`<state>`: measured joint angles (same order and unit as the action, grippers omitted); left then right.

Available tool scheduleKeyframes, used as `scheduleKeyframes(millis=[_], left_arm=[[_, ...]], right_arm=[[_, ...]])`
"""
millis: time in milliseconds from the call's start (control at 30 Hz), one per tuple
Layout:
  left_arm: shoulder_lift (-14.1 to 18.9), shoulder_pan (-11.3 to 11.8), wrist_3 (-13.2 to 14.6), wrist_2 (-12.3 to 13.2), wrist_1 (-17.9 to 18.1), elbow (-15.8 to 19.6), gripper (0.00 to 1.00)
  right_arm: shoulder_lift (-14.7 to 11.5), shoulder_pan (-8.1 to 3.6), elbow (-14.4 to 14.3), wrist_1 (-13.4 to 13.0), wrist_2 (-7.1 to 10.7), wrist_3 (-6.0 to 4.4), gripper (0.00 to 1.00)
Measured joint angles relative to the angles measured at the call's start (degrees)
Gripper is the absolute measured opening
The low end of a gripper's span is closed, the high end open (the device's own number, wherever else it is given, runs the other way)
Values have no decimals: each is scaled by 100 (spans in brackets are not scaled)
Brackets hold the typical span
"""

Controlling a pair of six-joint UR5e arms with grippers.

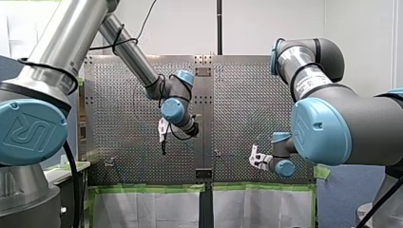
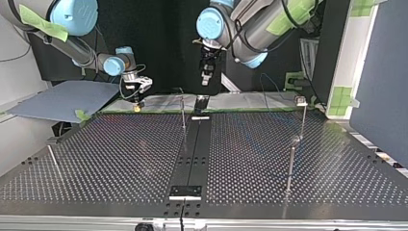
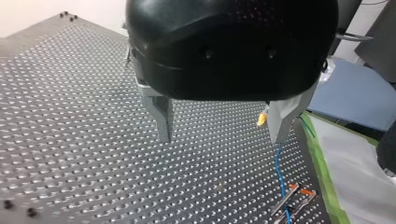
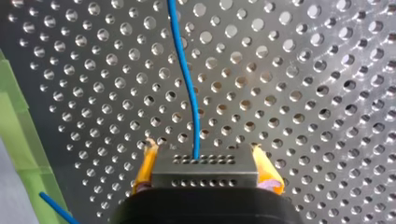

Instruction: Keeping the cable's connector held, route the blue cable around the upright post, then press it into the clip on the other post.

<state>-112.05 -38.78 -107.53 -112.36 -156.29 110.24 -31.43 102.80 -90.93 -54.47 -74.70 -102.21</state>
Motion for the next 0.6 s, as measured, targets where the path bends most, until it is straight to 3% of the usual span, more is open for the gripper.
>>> scheduleKeyframes(millis=[333, 600], left_arm=[[638, 19, -361, -45, 529, 636, 100], [1132, 3, -300, -145, 626, 1131, 100]], right_arm=[[0, -1, 1, 4, -9, -1, 0], [0, 3, 1, 4, -9, 0, 0]])
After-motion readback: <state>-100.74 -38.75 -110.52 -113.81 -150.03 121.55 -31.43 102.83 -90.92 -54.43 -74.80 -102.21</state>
